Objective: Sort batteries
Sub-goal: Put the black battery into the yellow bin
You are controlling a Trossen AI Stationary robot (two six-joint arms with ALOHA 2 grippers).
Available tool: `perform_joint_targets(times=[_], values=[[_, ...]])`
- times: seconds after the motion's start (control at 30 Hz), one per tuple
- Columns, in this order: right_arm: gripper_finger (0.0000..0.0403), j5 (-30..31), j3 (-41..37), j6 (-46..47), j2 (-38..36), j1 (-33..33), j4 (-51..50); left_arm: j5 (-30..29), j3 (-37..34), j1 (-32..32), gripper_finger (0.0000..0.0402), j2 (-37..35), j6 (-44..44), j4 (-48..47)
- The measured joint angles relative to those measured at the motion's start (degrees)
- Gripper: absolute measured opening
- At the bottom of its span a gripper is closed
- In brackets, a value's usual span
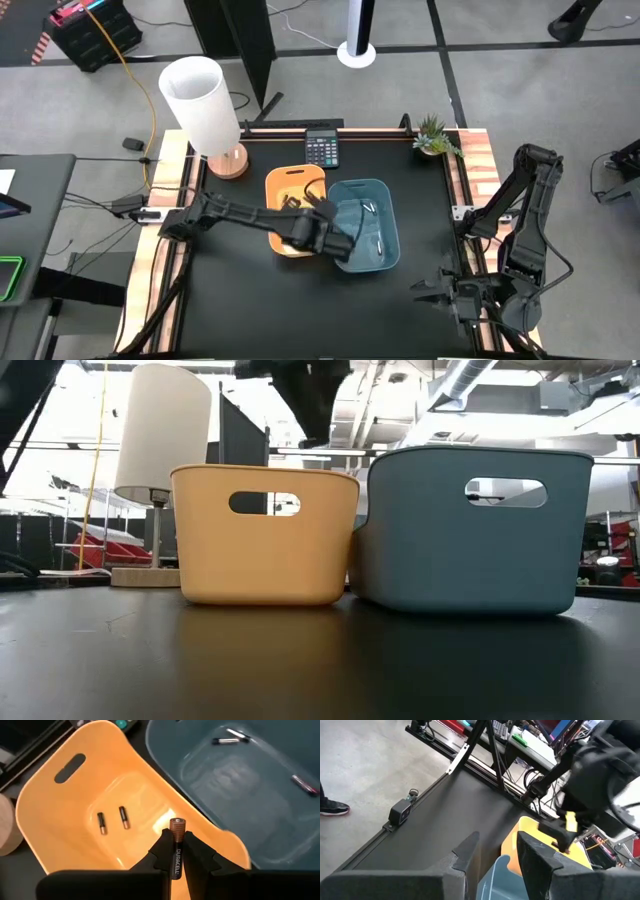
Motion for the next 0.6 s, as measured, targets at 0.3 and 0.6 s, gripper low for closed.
perform_joint_targets(times=[0.3, 0.6], values=[[0.0141, 0.0, 0.0, 3.9, 0.0, 0.0, -3.2, 2.0, -11.1, 2.5, 0.002, -3.0, -5.5, 0.4], [0.0141, 0.0, 0.0, 4.0, 0.0, 0.0, -3.2, 2.3, -36.0, 2.5, 0.002, -16.6, -5.3, 22.8]])
